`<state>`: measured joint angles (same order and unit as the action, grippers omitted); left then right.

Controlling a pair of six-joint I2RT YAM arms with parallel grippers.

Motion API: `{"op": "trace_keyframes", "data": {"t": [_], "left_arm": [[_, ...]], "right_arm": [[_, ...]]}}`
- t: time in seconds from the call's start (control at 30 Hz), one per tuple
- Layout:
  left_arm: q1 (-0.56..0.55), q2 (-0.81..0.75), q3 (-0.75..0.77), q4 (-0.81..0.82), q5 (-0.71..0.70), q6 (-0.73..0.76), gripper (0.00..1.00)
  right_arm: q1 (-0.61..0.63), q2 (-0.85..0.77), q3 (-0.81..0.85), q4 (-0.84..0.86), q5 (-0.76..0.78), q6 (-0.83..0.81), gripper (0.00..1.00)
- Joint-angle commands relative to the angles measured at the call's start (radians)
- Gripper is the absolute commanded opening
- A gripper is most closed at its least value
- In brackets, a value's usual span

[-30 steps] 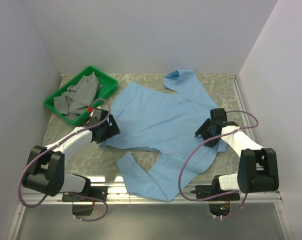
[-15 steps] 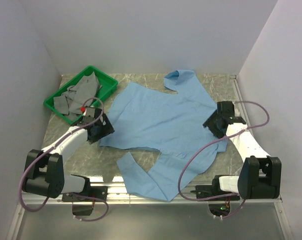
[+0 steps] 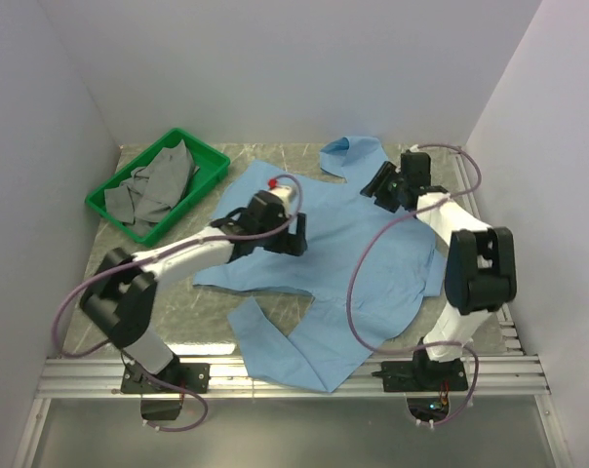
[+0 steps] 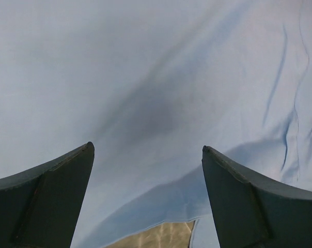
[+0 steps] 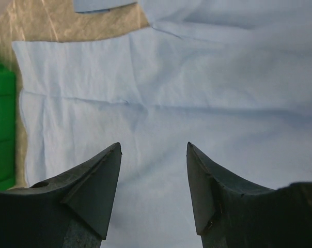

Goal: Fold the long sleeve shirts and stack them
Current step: Flatten the shirt out

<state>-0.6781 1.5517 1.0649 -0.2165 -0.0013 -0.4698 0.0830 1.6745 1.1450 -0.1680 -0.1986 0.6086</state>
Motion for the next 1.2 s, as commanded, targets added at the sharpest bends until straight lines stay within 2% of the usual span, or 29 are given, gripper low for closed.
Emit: {"op": "trace_keyframes", "data": {"t": [0.0,0.27,0.6,0.8,0.9,1.0,1.17], "left_arm": [[-0.046,0.106,0.065,0.069,0.105,0.075,0.91],[-0.081,0.317,0.185,-0.023,0.188,0.122,0.91],[-0.083,0.344,0.172,-0.176,0.345,0.166,0.9],[-0.084,0.347,0.115,-0.213,0.429,0.192,0.9],[-0.084,0.337,0.099,-0.205,0.402,0.195,0.91],[-0.084,0.312,0.125,-0.199,0.347,0.194,0.95],[-0.078,0.22,0.191,-0.161,0.227,0.162,0.99]], "right_arm": [[0.011,0.106,0.134,0.104,-0.085,0.025,0.61],[0.011,0.322,0.246,0.091,-0.133,0.098,0.6],[-0.009,0.502,0.378,-0.005,-0.082,0.187,0.58],[-0.034,0.596,0.525,-0.119,-0.032,0.203,0.58],[-0.043,0.628,0.594,-0.16,-0.031,0.198,0.58],[-0.045,0.616,0.627,-0.162,-0.045,0.18,0.59],[-0.043,0.455,0.601,-0.195,-0.041,0.112,0.64]]}}
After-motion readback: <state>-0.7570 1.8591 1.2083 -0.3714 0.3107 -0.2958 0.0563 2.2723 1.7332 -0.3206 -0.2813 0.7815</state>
